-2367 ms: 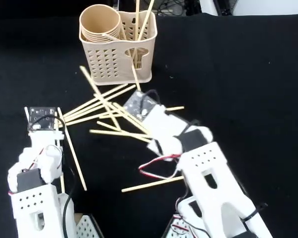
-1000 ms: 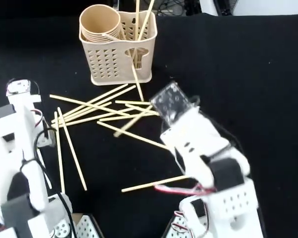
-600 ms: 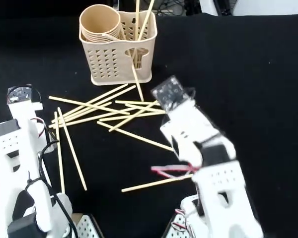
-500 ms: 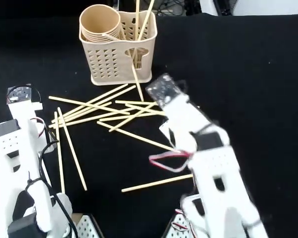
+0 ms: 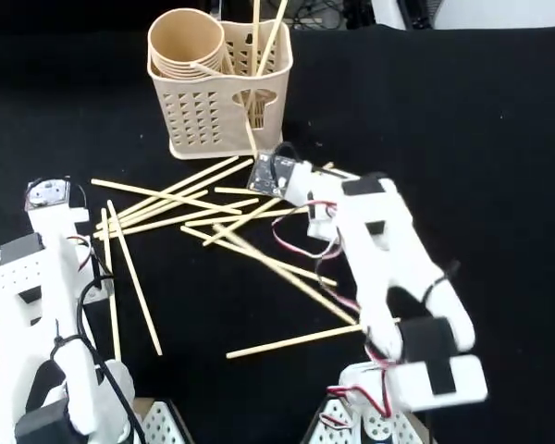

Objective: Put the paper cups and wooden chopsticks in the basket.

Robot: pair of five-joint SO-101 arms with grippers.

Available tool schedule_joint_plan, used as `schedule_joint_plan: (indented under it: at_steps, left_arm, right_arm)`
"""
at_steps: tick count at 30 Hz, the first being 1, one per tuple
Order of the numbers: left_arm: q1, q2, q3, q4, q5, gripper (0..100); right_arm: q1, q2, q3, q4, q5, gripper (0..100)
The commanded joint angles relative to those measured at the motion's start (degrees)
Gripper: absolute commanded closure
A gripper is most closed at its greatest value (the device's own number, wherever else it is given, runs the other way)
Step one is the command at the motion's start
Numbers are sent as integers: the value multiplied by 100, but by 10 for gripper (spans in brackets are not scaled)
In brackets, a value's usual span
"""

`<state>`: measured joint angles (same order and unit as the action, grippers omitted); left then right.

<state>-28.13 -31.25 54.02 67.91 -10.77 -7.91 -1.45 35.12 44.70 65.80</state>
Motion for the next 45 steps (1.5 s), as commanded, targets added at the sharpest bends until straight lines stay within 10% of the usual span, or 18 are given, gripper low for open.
schedule_joint_plan:
  at_steps: [1, 18, 26, 45]
  left_arm:
    - [66, -167, -22, -70, -97, 838]
    - [66, -167, -22, -70, -97, 838]
    - [66, -167, -57, -70, -97, 838]
    - [66, -167, -75, -70, -62, 838]
  right_arm:
    - [-35, 338, -637, -229, 114, 730]
    - [-44, 2484, -2220, -97, 62, 744]
    - [-35, 2431, -2475, 941, 413, 983]
    - [-114, -1815, 593, 1169, 413, 987]
